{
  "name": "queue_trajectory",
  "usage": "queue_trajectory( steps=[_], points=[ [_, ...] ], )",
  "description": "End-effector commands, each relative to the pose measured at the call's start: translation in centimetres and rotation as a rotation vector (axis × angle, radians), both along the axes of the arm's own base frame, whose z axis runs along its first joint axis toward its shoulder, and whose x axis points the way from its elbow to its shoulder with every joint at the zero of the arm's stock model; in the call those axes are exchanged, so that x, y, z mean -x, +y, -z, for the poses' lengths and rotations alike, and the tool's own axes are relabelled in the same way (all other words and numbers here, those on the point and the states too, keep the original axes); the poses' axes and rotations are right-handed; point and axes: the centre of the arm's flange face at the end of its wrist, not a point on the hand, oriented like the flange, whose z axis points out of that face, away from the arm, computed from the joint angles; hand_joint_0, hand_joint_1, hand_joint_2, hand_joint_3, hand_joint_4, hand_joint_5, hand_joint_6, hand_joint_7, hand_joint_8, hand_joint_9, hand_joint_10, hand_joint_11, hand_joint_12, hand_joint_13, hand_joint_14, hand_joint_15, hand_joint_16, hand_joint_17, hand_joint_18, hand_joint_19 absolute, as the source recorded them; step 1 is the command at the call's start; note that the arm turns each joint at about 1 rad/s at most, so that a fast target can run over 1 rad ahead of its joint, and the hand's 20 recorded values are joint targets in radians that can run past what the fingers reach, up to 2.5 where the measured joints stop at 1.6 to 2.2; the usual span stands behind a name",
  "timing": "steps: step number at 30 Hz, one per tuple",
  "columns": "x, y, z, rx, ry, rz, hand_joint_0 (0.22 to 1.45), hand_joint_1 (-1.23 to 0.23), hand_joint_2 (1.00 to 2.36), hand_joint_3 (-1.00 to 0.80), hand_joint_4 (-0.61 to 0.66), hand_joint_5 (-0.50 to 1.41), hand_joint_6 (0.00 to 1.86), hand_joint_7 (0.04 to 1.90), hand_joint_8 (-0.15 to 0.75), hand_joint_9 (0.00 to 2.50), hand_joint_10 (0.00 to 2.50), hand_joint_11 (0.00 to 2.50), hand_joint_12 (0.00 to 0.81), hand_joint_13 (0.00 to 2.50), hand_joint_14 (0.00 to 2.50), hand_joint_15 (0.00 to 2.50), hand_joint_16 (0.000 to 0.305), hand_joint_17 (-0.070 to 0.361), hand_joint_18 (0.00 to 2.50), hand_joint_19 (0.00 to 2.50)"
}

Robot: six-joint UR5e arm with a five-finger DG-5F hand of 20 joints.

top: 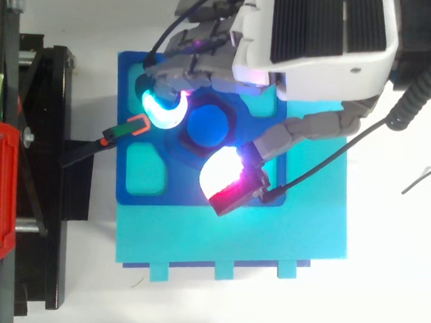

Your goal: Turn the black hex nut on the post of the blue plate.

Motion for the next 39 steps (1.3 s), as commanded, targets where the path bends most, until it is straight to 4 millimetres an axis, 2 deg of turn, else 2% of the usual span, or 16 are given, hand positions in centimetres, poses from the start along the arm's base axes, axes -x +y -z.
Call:
queue_trajectory(
  steps=[1,12,21,30,39],
  points=[
    [0.2,-0.7,0.0,0.005,0.0,-0.002,0.5,-0.4,1.0,-0.49,0.23,-0.15,0.5,0.9,0.265,0.68,0.01,0.3,0.349,0.47,0.0,0.11,0.054,0.121,0.29,0.12],
    [0.8,-3.0,0.0,0.03,0.004,-0.01,0.5,-0.4,1.0,-0.5,0.23,-0.15,0.5,0.9,0.264,0.68,0.01,0.3,0.348,0.47,0.0,0.11,0.054,0.121,0.29,0.12],
    [0.7,-3.5,-1.3,0.029,-0.014,-0.008,0.5,-0.4,1.0,-0.49,0.23,-0.15,0.5,0.9,0.265,0.68,0.01,0.3,0.348,0.47,0.0,0.11,0.054,0.121,0.29,0.12],
    [0.0,-2.3,-1.9,0.019,-0.039,-0.016,0.5,-0.4,1.0,-0.49,0.23,-0.15,0.5,0.9,0.264,0.68,0.01,0.3,0.349,0.46,0.0,0.11,0.054,0.122,0.29,0.12],
    [-0.7,0.3,-2.0,0.009,-0.053,-0.03,0.5,-0.4,1.0,-0.5,0.23,-0.15,0.5,0.9,0.263,0.68,0.01,0.3,0.347,0.46,0.0,0.11,0.054,0.121,0.29,0.12]
  ],
)
